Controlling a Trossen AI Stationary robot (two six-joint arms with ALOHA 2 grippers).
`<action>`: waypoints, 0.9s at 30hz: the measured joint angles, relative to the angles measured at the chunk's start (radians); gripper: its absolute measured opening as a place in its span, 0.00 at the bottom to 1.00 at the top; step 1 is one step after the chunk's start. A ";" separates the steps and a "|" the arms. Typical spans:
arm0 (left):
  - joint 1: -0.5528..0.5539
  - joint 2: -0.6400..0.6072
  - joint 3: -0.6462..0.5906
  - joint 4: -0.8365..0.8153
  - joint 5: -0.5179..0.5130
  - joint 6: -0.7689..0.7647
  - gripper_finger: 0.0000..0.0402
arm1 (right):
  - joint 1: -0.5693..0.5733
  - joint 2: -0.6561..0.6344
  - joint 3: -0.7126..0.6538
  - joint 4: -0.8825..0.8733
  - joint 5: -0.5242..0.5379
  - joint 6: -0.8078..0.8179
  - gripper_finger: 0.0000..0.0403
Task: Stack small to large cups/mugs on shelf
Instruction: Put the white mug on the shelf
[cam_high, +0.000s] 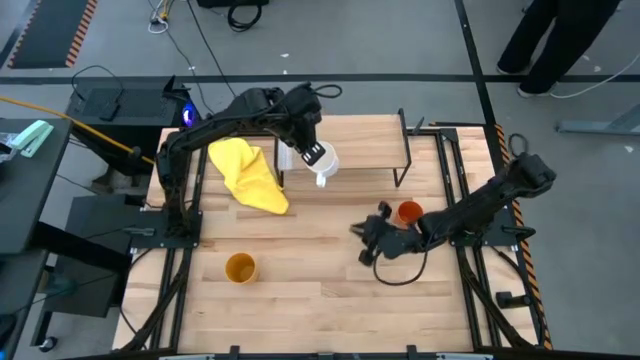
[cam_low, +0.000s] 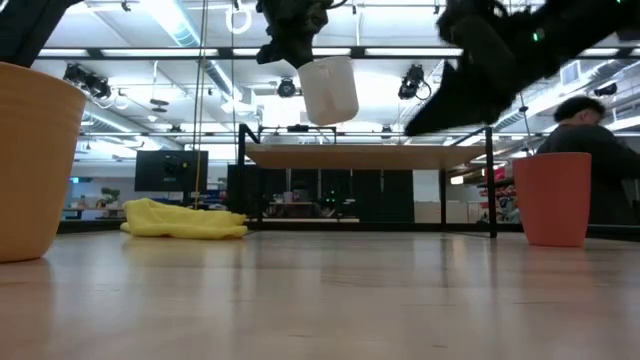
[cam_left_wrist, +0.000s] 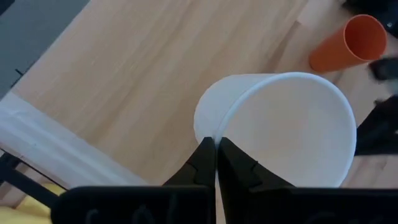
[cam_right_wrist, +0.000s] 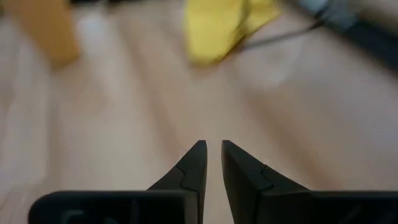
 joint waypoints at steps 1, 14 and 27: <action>0.001 0.000 0.005 -0.005 0.000 0.002 0.02 | -0.003 -0.032 0.000 -0.018 0.053 -0.009 0.14; 0.001 0.000 0.009 -0.043 0.000 0.005 0.02 | -0.247 -0.400 0.000 -0.347 0.397 -0.015 0.14; 0.034 0.000 0.009 -0.050 0.000 0.006 0.02 | -0.627 -0.569 0.000 -0.559 0.357 0.036 0.10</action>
